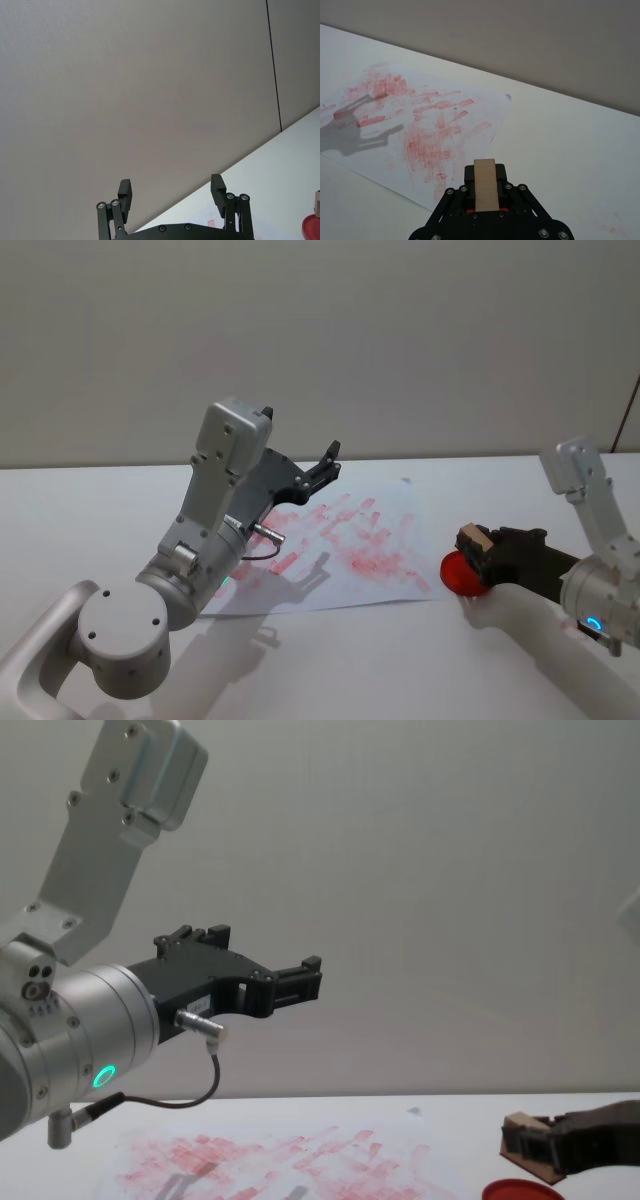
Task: Use the one hand to pick up the stamp and affix it onto the A4 paper.
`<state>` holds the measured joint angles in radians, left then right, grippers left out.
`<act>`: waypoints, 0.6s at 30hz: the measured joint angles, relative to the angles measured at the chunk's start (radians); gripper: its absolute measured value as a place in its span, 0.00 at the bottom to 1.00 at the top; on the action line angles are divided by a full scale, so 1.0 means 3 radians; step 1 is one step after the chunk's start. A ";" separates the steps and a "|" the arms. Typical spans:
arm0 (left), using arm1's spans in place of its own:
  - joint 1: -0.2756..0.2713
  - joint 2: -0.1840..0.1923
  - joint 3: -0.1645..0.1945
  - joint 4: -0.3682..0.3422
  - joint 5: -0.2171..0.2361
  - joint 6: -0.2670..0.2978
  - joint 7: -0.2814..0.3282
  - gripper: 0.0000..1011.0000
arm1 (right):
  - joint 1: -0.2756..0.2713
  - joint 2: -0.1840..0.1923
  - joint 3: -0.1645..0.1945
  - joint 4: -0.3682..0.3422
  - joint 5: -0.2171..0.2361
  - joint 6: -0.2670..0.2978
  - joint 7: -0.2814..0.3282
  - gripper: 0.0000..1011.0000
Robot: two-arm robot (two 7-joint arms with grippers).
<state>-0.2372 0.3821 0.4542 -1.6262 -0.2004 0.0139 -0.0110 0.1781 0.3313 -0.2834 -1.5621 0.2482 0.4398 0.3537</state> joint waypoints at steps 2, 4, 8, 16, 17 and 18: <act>0.0000 0.0000 0.0000 0.0000 0.0000 0.0000 0.0000 0.99 | 0.0021 -0.0013 -0.0012 0.0035 -0.0027 0.0003 0.0026 0.22; 0.0000 0.0000 0.0000 0.0000 0.0000 0.0000 0.0000 0.99 | 0.0037 -0.0022 -0.0021 0.0062 -0.0046 0.0006 0.0043 0.22; 0.0000 0.0000 0.0000 0.0000 0.0000 0.0000 0.0000 0.99 | 0.0069 -0.0040 -0.0040 0.0113 -0.0096 0.0014 0.0077 0.22; 0.0000 0.0000 0.0000 0.0000 0.0000 0.0000 0.0000 0.99 | 0.0085 -0.0050 -0.0062 0.0145 -0.0147 0.0035 0.0084 0.22; 0.0000 0.0000 0.0000 0.0000 0.0000 0.0000 0.0000 0.99 | 0.0084 -0.0050 -0.0062 0.0145 -0.0149 0.0037 0.0082 0.22; 0.0000 0.0000 0.0000 0.0000 0.0000 0.0000 0.0000 0.99 | 0.0081 -0.0048 -0.0064 0.0145 -0.0153 0.0042 0.0076 0.22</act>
<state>-0.2372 0.3821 0.4542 -1.6262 -0.2004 0.0139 -0.0109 0.2023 0.3169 -0.3026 -1.5187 0.2024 0.4526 0.3765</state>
